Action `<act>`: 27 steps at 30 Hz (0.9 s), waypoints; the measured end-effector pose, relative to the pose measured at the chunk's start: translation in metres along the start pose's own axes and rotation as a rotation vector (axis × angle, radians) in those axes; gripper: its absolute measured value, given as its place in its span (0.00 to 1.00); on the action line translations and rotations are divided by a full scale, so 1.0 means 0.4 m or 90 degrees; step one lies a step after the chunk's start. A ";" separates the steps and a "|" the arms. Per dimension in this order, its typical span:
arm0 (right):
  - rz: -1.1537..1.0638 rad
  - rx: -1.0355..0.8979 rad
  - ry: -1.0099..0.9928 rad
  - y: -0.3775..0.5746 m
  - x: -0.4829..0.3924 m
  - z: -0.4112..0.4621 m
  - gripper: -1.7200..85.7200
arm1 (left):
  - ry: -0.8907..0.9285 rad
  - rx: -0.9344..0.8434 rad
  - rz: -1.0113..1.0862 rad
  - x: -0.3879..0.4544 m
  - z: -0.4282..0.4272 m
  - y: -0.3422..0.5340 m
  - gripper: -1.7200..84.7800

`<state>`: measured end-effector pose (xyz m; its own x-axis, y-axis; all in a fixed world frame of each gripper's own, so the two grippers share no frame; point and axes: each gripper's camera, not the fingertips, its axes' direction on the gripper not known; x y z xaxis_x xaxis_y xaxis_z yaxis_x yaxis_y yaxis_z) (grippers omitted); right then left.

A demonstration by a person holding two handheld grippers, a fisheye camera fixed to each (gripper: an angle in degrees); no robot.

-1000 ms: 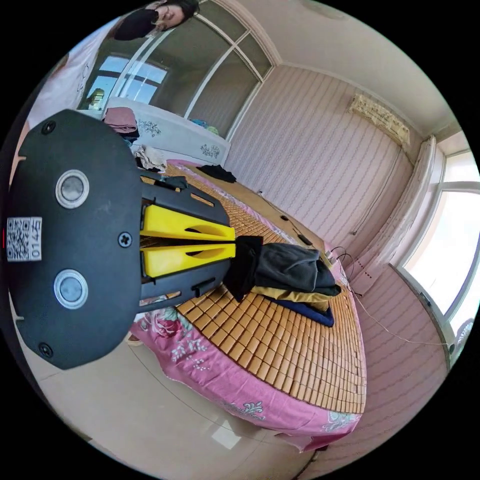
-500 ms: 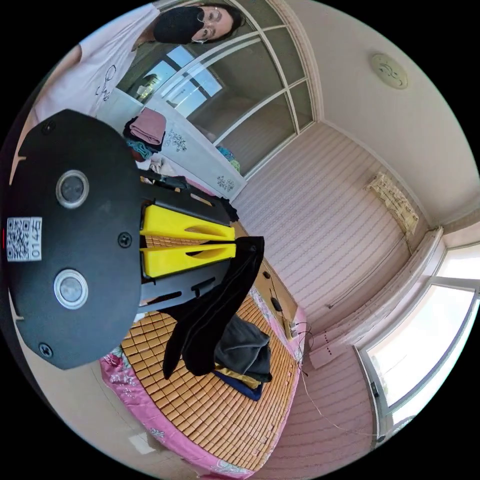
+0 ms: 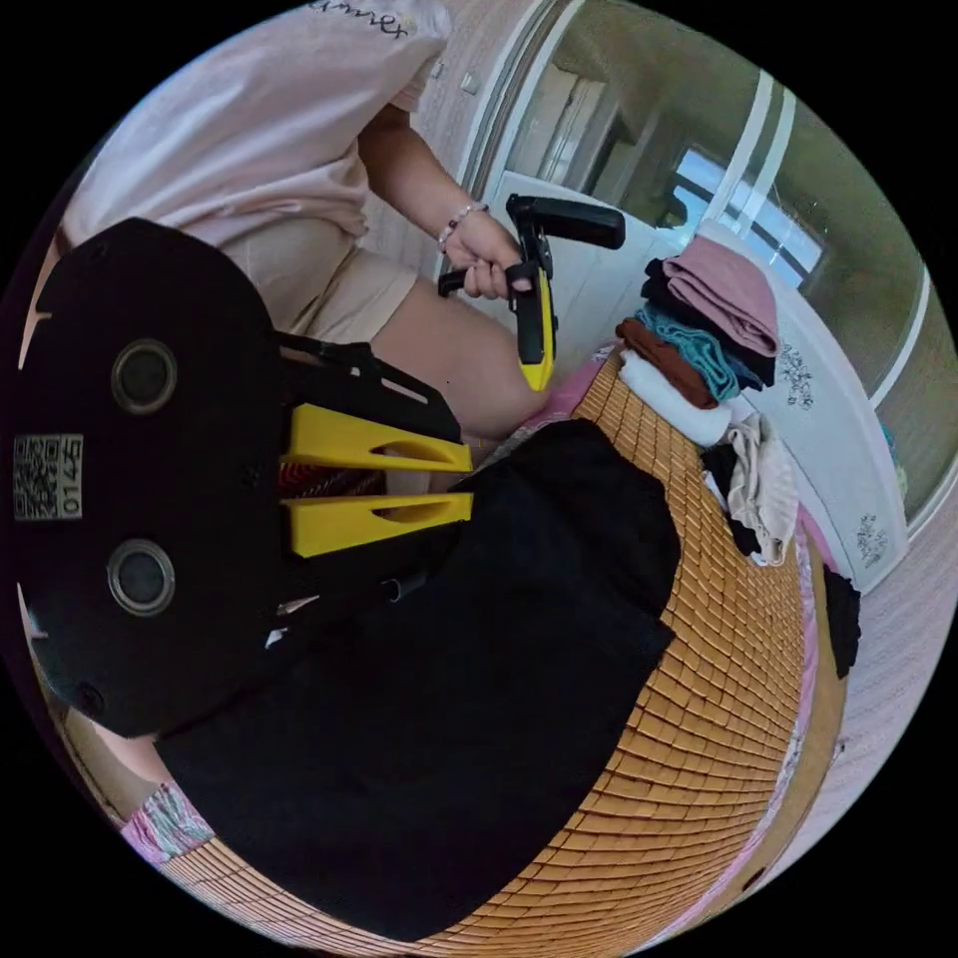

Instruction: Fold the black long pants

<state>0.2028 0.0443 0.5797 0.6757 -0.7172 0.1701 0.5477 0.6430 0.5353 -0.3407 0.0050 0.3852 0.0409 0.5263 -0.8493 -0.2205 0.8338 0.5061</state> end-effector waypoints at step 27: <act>-0.126 -0.145 0.271 -0.603 0.035 0.279 0.14 | -0.143 -0.149 0.182 0.260 0.265 -0.009 0.06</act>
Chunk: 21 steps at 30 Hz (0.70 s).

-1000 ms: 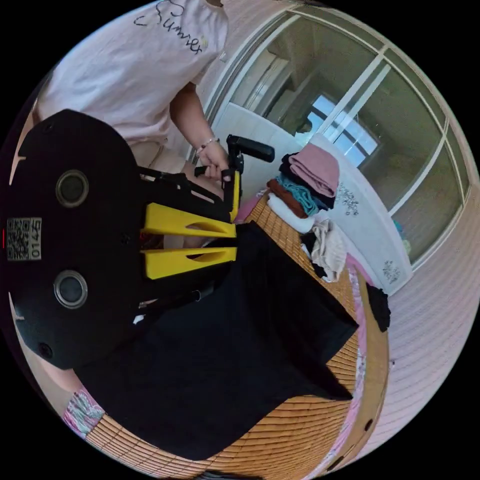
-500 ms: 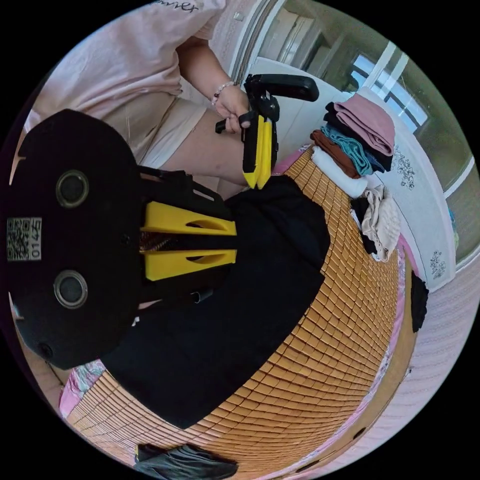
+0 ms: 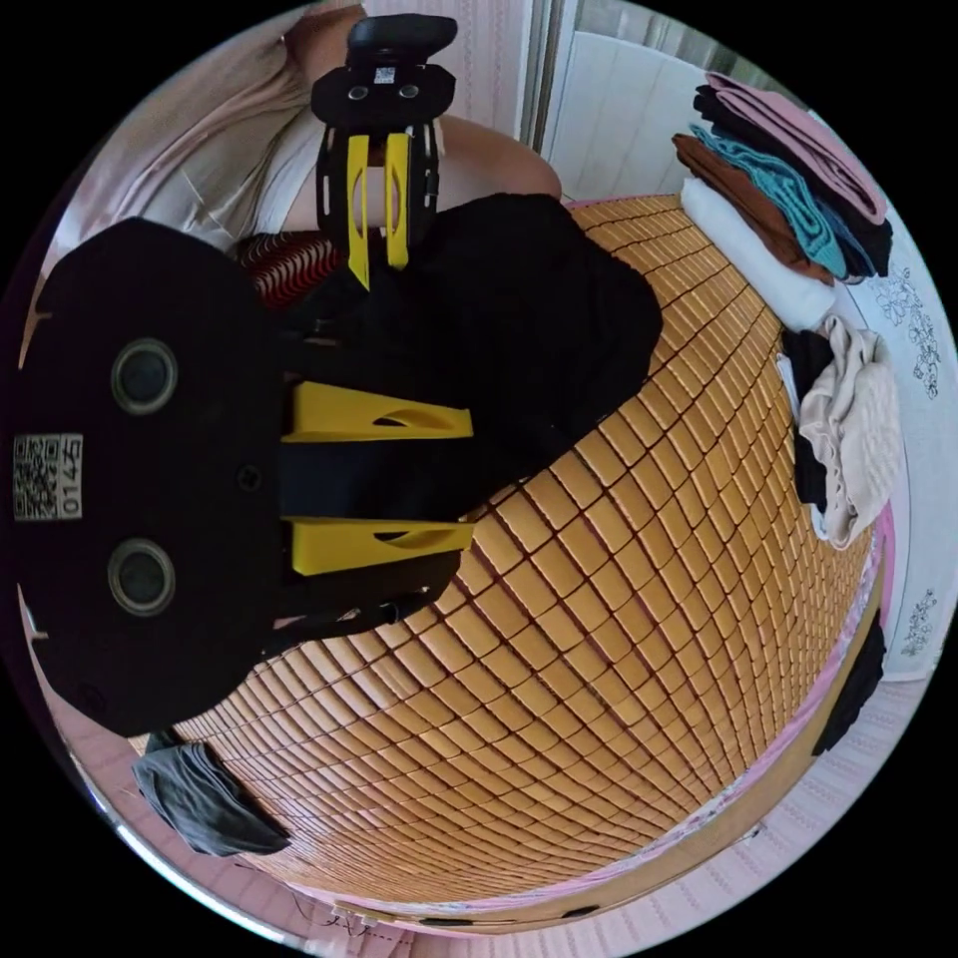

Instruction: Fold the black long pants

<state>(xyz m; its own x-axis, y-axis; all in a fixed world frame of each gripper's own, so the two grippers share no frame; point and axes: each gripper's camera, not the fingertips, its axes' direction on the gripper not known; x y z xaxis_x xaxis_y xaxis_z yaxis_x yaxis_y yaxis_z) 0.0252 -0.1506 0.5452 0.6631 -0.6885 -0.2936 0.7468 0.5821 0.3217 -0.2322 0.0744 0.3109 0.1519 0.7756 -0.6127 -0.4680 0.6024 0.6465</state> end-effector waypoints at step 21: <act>-0.023 0.225 -0.010 0.204 -0.076 -0.291 0.04 | 0.010 0.196 0.071 0.184 -0.165 0.195 0.01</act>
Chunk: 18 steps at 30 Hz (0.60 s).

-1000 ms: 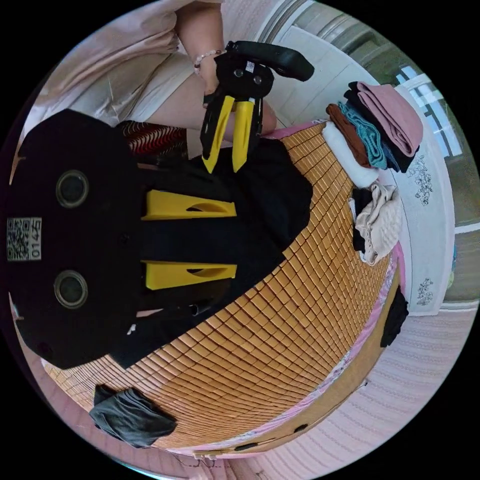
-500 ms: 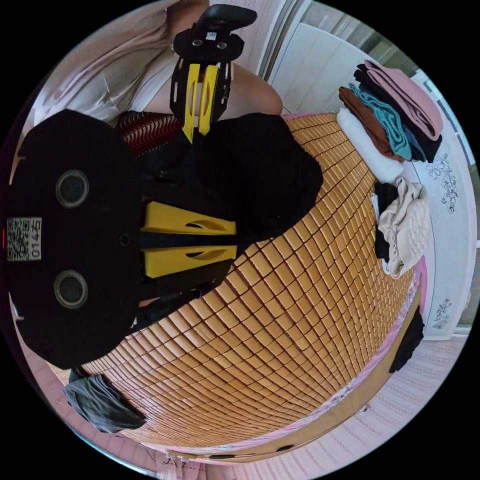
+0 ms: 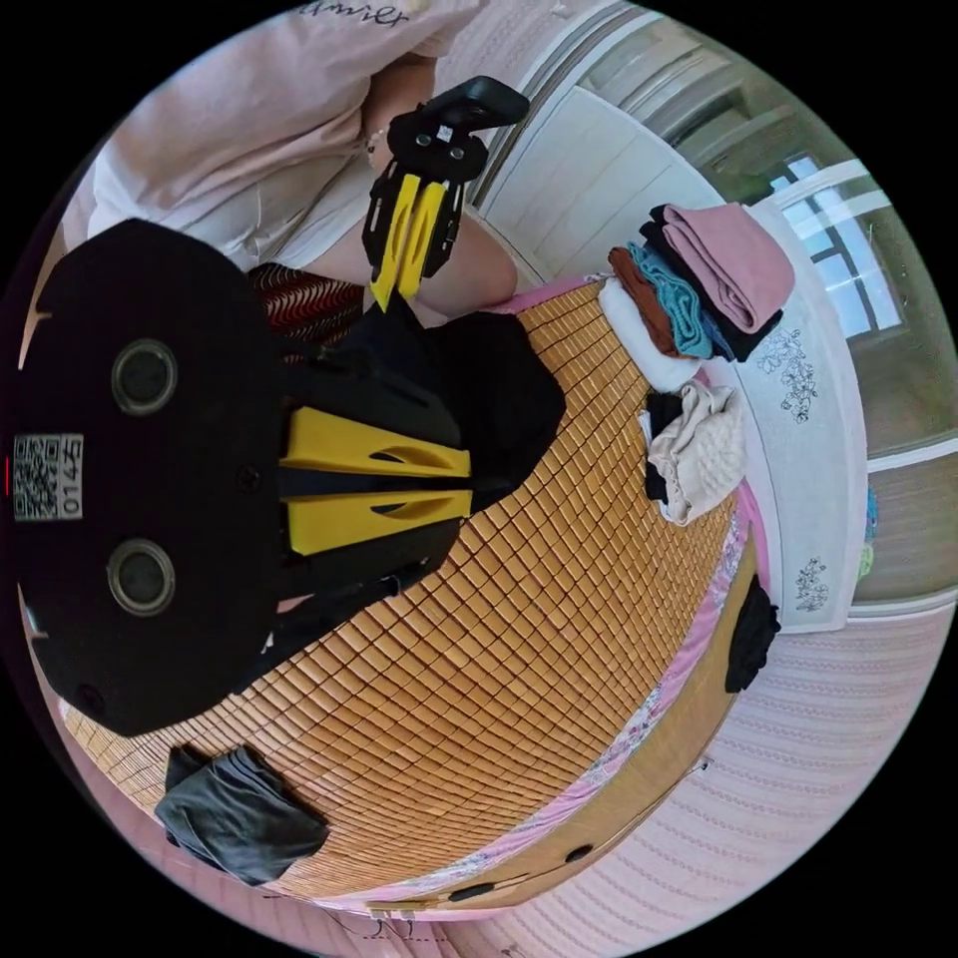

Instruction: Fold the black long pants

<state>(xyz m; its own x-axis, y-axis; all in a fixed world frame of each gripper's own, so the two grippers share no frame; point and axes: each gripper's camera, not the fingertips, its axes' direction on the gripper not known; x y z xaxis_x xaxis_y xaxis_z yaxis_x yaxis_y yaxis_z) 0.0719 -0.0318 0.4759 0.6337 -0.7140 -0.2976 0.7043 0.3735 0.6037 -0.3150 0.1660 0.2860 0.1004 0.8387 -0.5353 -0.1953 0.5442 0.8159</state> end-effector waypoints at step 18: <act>0.050 -0.013 0.161 0.230 -0.268 0.046 0.01 | -0.076 0.040 -0.140 -0.125 -0.115 0.206 0.05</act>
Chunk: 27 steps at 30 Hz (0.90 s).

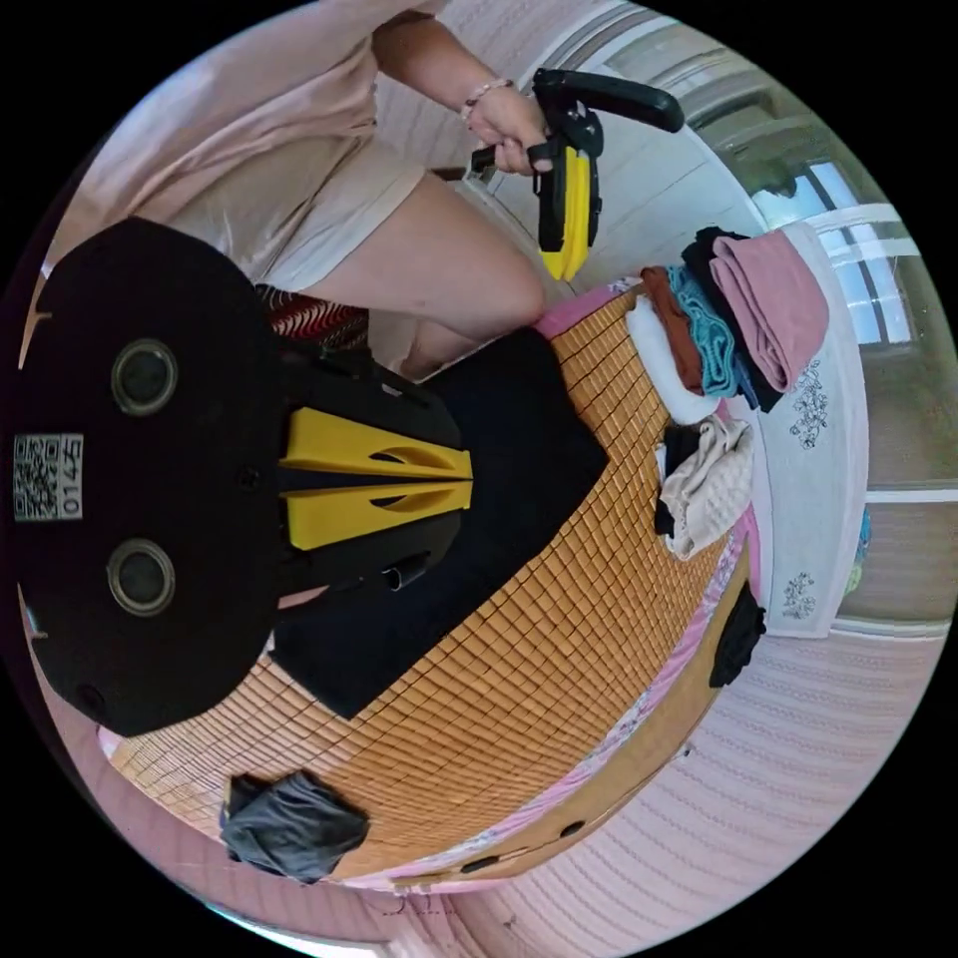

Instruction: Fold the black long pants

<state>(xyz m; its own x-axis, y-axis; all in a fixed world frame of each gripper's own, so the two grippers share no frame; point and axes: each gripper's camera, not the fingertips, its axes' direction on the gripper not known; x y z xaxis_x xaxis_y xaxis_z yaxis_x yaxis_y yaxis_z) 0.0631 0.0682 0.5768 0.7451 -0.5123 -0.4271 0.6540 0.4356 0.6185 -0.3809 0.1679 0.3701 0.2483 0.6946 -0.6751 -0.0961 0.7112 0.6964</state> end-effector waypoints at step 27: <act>0.216 -0.069 -0.004 0.275 -0.100 0.070 0.02 | 0.038 -0.103 0.271 0.392 0.453 0.066 0.06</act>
<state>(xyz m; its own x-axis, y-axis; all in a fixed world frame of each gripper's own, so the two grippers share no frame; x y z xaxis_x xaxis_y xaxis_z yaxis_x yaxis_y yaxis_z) 0.1015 0.1159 0.6803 0.9215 -0.3295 -0.2056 0.3802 0.6573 0.6507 -0.1698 0.2759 0.3268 0.0987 0.9305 -0.3528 -0.3276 0.3652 0.8714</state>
